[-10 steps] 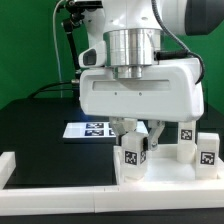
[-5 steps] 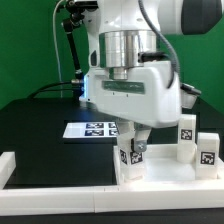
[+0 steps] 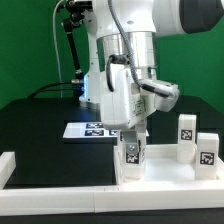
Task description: Assemble square table
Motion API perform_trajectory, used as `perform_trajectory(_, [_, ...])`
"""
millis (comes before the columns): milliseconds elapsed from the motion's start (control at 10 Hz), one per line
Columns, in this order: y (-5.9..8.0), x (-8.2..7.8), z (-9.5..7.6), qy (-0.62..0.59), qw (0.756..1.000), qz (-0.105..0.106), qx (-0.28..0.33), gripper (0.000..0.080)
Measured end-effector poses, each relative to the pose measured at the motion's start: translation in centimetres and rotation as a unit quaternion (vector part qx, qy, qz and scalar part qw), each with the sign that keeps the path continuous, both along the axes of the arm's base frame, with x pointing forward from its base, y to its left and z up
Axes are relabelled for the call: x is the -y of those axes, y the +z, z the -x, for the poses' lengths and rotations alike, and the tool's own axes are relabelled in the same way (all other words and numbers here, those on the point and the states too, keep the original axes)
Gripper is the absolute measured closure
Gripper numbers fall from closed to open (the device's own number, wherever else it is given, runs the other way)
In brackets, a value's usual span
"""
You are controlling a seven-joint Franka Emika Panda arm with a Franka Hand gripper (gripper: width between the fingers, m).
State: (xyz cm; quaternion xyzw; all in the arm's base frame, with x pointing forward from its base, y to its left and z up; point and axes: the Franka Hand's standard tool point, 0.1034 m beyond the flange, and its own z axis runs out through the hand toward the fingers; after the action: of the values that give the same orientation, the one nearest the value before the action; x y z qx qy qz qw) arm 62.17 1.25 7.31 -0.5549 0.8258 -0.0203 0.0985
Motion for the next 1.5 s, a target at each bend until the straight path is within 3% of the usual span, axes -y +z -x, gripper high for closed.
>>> perform_trajectory(300, [0.0, 0.3, 0.0, -0.014, 1.0, -0.003, -0.002, 0.0506])
perform_trajectory(400, [0.0, 0.3, 0.0, 0.013, 1.0, 0.005, -0.002, 0.043])
perform_trajectory(500, [0.1, 0.2, 0.0, 0.131, 0.991, 0.035, 0.002, 0.0271])
perform_trajectory(600, [0.1, 0.2, -0.1, 0.199, 0.979, 0.052, 0.009, 0.0271])
perform_trajectory(700, [0.0, 0.3, 0.0, 0.218, 0.974, 0.056, 0.01, 0.0187])
perform_trajectory(1000, [0.0, 0.5, 0.0, 0.287, 0.955, 0.07, 0.013, 0.0152])
perform_trajectory(1100, [0.0, 0.5, 0.0, 0.329, 0.941, 0.08, 0.013, 0.0152])
perform_trajectory(1300, [0.2, 0.3, -0.3, 0.501, 0.857, 0.122, 0.01, 0.015])
perform_trajectory(1500, [0.3, 1.1, -0.4, 0.576, 0.806, 0.136, 0.014, 0.015])
